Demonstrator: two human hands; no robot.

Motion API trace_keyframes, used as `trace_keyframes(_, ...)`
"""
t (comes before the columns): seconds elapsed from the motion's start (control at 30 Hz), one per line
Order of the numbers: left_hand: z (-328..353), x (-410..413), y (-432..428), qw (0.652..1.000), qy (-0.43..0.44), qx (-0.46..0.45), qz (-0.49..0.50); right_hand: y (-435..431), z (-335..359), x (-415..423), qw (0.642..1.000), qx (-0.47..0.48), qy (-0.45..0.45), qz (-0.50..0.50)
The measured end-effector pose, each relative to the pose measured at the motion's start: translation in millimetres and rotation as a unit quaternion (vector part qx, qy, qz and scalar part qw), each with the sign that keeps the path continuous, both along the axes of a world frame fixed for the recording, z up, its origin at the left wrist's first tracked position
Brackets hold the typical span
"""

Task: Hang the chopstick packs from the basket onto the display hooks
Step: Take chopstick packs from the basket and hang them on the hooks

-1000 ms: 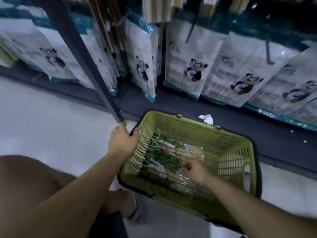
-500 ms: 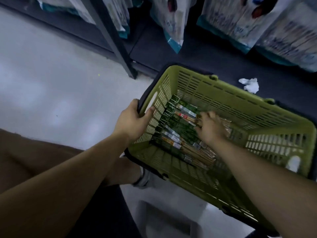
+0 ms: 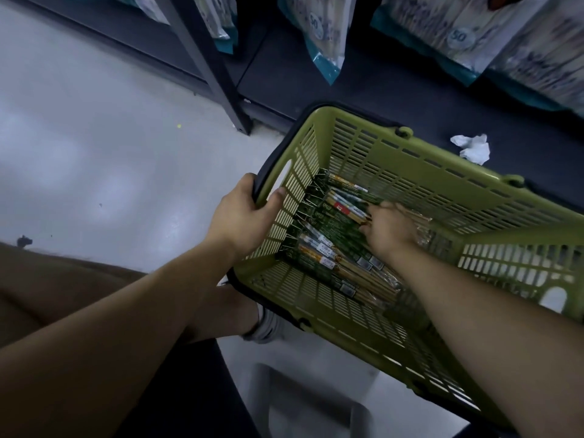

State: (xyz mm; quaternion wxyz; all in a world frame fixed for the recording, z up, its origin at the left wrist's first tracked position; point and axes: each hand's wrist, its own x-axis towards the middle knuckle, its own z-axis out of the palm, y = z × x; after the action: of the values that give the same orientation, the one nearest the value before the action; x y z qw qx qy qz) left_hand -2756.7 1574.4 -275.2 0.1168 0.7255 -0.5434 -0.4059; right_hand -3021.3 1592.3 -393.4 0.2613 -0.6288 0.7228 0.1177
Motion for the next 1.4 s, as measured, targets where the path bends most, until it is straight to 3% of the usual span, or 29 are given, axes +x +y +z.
trace_keyframes(0.2,4.7,0.2,0.6,1.000,0.000,0.012,-0.013,2.2,17.0,-7.4,0.998,-0.019,-0.014,-0.061)
trace_keyframes(0.37,13.0,1.2,0.2,0.999,-0.002,0.013,-0.044,10.2,43.8,-13.8,0.980,-0.017,-0.138,-0.142)
trace_keyframes(0.43,19.7,-2.8,4.5,0.996,-0.031,-0.057,-0.055,12.0,58.1,-11.3,0.960,-0.019,-0.210,-0.183)
trace_keyframes(0.5,30.8,-9.8,8.6,0.978,-0.063,-0.188,-0.072,14.1,75.8,-1.8,0.932,-0.006,-0.290,-0.218)
trace_keyframes(0.57,40.3,-20.0,11.0,0.963,-0.037,-0.255,-0.083,16.3,93.8,12.6,0.914,0.014,-0.344,-0.217)
trace_keyframes(0.63,49.2,-31.5,11.8,0.977,0.000,-0.200,-0.071,16.8,112.0,28.1,0.906,0.015,-0.375,-0.195)
trace_keyframes(0.7,52.1,-40.9,12.6,0.996,0.025,-0.070,-0.041,15.9,130.0,42.2,0.886,0.000,-0.423,-0.188)
trace_keyframes(0.73,52.0,-44.9,14.4,0.997,0.080,0.003,-0.015,15.8,138.4,48.6,0.874,-0.005,-0.449,-0.185)
trace_keyframes(0.8,52.8,-52.6,18.5,0.958,0.258,0.110,0.061,16.6,151.1,60.3,0.864,-0.020,-0.475,-0.166)
trace_keyframes(0.83,53.2,-55.5,20.8,0.934,0.321,0.122,0.095,17.6,154.9,65.1,0.864,-0.027,-0.478,-0.157)
trace_keyframes(0.9,56.2,-59.6,21.7,0.913,0.369,0.096,0.147,19.0,159.0,70.9,0.857,-0.033,-0.488,-0.159)
trace_keyframes(1.13,57.8,-42.6,0.7,0.869,0.424,0.083,0.240,18.6,136.1,48.8,0.861,0.004,-0.461,-0.216)
trace_keyframes(1.3,42.9,-39.1,3.7,0.934,0.314,0.086,0.145,10.3,131.5,50.3,0.863,-0.046,-0.450,-0.225)
trace_keyframes(1.4,37.2,-44.8,4.7,0.949,0.285,0.100,0.094,-0.3,139.0,60.7,0.843,-0.068,-0.489,-0.215)
